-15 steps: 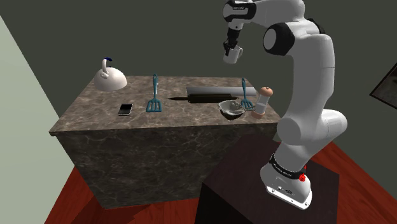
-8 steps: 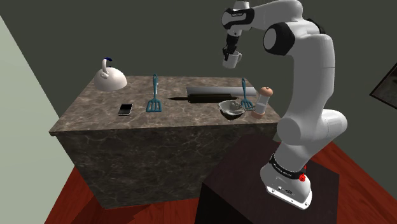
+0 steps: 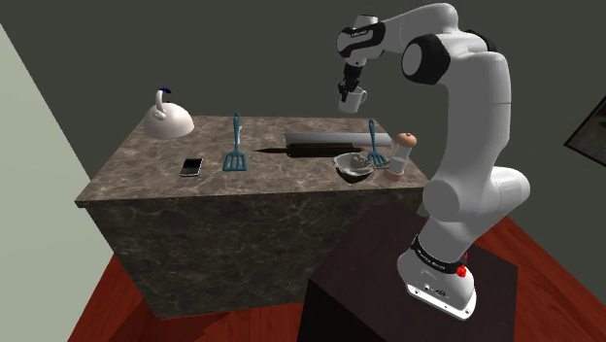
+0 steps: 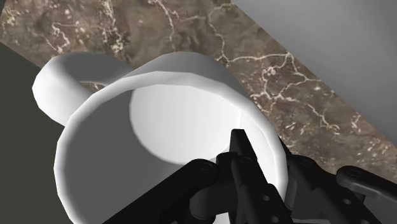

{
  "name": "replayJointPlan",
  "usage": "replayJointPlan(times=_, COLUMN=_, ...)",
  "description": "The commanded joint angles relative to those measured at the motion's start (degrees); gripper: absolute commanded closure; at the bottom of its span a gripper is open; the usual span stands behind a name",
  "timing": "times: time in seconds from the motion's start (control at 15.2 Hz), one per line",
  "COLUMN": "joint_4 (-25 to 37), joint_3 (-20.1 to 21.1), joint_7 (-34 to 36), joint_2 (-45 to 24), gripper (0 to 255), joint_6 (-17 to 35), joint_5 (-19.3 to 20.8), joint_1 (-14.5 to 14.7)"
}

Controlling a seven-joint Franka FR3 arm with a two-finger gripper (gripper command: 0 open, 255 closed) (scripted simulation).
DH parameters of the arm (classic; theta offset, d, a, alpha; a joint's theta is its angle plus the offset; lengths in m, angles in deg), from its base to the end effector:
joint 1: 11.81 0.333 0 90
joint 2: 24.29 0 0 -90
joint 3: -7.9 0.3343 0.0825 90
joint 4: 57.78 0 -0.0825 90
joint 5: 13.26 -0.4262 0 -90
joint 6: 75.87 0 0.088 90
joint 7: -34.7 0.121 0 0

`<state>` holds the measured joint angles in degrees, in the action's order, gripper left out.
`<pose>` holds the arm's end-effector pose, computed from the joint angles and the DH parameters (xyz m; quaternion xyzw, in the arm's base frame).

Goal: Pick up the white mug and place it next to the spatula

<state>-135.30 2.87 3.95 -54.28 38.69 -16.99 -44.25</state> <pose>0.6233 -0.4554 0.4236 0.9960 -0.0629 0.0567 0.0277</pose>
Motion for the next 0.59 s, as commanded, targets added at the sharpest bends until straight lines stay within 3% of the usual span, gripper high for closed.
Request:
replayJointPlan(times=0.0, joint_4=-0.72, joint_3=0.03, joint_7=-0.05, joint_2=-0.45, gripper=255, joint_6=1.24, joint_5=-0.05, joint_1=0.00)
replayJointPlan(times=0.53, joint_4=-4.60, joint_3=0.15, joint_7=-0.28, joint_2=-1.93, gripper=255, joint_6=6.59, joint_5=-0.28, joint_1=0.03)
